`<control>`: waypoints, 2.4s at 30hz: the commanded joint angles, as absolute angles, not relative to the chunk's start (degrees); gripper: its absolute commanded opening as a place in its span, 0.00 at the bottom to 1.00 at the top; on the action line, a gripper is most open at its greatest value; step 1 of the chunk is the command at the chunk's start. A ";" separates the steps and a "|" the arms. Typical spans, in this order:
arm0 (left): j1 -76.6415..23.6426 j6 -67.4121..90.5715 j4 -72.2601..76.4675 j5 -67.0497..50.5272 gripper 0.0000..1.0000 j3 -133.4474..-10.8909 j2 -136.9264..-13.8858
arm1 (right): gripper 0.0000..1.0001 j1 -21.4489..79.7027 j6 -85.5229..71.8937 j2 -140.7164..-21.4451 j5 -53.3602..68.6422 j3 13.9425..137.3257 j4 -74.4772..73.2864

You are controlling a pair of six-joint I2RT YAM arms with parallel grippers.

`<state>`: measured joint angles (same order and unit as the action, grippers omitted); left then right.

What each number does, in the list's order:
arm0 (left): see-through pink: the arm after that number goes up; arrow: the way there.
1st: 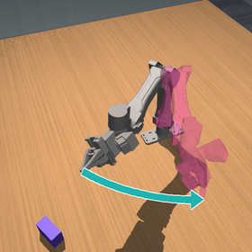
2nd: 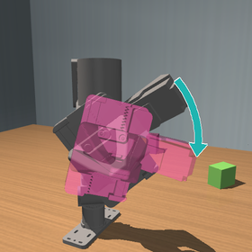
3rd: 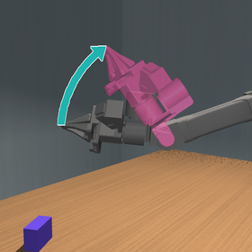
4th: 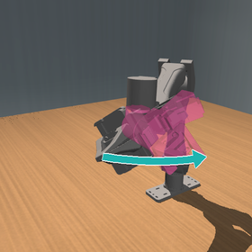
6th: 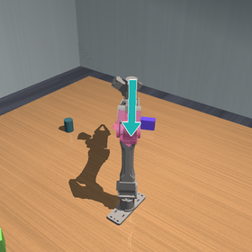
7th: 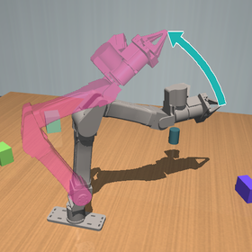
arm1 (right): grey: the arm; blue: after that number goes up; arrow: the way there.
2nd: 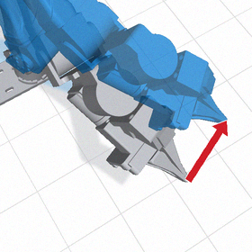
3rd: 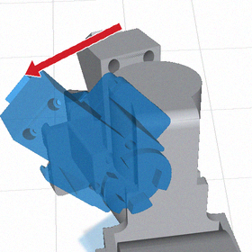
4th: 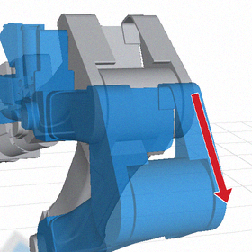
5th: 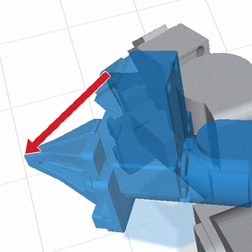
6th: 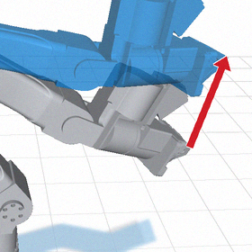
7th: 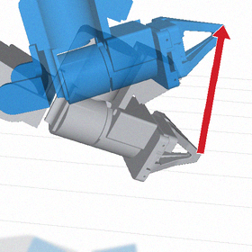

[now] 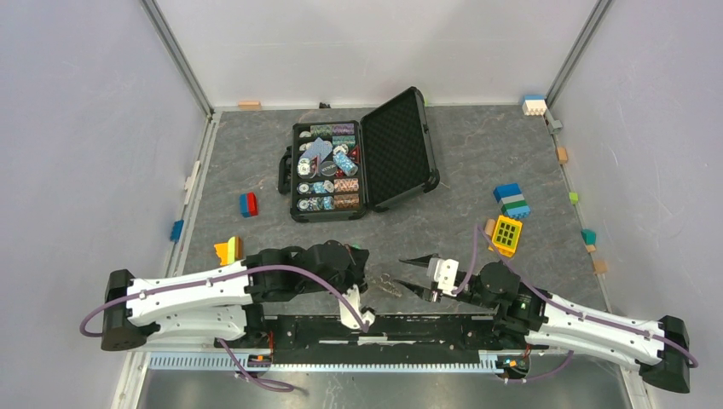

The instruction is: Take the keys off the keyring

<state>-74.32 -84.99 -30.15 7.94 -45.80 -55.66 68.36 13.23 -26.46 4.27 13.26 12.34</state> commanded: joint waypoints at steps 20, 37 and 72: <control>-74.62 -95.65 -31.72 -9.15 0.02 -46.24 -51.85 | 0.55 68.29 16.83 -30.63 21.93 17.22 15.48; -75.36 -96.78 -31.09 -7.92 0.02 -45.18 -50.88 | 0.49 68.29 14.54 -33.05 3.61 15.76 17.92; -75.39 -96.40 -30.57 -6.87 0.02 -44.66 -51.66 | 0.55 68.29 8.52 -39.95 16.70 10.83 30.60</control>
<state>-75.11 -94.43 -33.67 -6.15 -44.58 -51.81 68.36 10.04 -38.83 12.88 10.98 24.10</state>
